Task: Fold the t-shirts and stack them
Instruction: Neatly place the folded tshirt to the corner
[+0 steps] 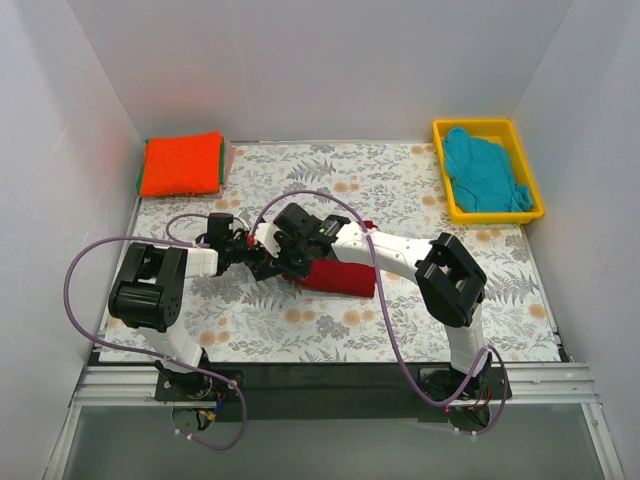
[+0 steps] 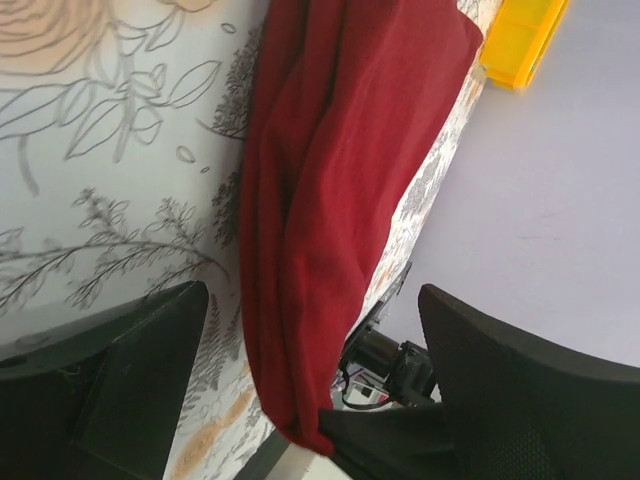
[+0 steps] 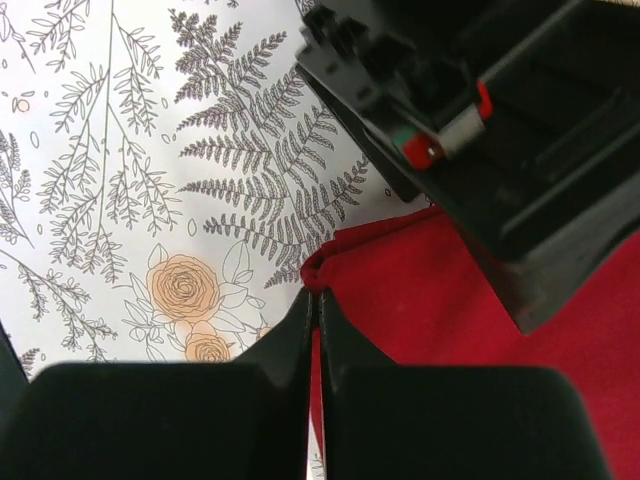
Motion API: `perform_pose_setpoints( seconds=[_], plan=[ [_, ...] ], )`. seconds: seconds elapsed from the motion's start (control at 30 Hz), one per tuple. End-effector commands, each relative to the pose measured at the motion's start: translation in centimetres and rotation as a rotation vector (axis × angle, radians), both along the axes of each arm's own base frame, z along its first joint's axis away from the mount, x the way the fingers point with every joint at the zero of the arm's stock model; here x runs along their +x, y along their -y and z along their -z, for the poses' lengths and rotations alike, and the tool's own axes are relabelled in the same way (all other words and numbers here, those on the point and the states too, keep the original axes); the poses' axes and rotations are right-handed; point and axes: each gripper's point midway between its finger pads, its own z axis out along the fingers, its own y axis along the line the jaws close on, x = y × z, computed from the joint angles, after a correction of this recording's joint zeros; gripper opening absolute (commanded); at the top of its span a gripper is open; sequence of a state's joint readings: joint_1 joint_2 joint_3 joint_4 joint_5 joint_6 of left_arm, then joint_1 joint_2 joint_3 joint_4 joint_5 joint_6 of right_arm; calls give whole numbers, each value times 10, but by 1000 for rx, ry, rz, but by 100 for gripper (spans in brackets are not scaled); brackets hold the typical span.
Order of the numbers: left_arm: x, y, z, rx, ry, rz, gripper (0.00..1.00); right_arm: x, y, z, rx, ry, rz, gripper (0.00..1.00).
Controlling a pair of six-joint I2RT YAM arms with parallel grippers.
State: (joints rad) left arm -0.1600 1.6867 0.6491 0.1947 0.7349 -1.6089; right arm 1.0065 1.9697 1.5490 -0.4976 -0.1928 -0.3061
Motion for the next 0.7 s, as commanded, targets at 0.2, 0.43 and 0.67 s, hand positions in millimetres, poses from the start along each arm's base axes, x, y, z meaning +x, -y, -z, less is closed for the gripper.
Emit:
perform_pose_setpoints(
  seconds=[0.2,0.43,0.67],
  plan=[
    [23,4,32,113,-48,-107,72,14,-30,-48,149,9,52,1],
    [30,6,46,130,-78,-123,58,17,-36,-54,169,7,67,1],
    [42,14,44,148,-47,-120,50,18,-39,-55,174,2,70,1]
  ],
)
